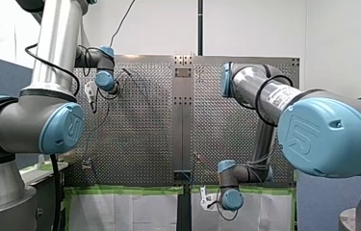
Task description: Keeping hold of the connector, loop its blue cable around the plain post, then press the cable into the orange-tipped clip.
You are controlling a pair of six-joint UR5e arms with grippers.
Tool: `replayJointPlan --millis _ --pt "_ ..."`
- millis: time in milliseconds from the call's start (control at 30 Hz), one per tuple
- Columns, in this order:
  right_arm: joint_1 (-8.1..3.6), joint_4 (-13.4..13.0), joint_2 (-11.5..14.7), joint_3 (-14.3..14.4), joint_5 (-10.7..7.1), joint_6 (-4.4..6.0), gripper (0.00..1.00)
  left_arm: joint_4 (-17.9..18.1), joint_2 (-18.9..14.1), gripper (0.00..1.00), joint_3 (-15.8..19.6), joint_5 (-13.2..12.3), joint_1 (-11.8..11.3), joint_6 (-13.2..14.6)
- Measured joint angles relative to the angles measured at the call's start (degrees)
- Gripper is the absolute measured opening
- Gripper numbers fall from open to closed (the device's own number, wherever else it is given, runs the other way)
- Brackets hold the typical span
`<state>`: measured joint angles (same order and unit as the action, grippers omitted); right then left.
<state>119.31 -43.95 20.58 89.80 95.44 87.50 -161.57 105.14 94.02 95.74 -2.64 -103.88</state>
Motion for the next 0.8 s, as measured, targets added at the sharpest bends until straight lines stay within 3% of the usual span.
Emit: replayJointPlan --millis 167,567,800 --pt "-0.37 -2.71 2.7 2.7 -0.02 0.24 0.0 -0.2 0.0 1.0 0.0 0.26 -0.06 -0.12" --pt "0.13 -9.65 9.6 9.63 -0.01 -1.13 0.0 -0.48 0.0 1.0 0.0 0.79 -0.22 -0.26" --pt "-0.04 -13.98 13.93 13.98 0.37 -1.31 0.0 -0.51 0.0 1.0 0.0 1.34 -0.37 -0.26"
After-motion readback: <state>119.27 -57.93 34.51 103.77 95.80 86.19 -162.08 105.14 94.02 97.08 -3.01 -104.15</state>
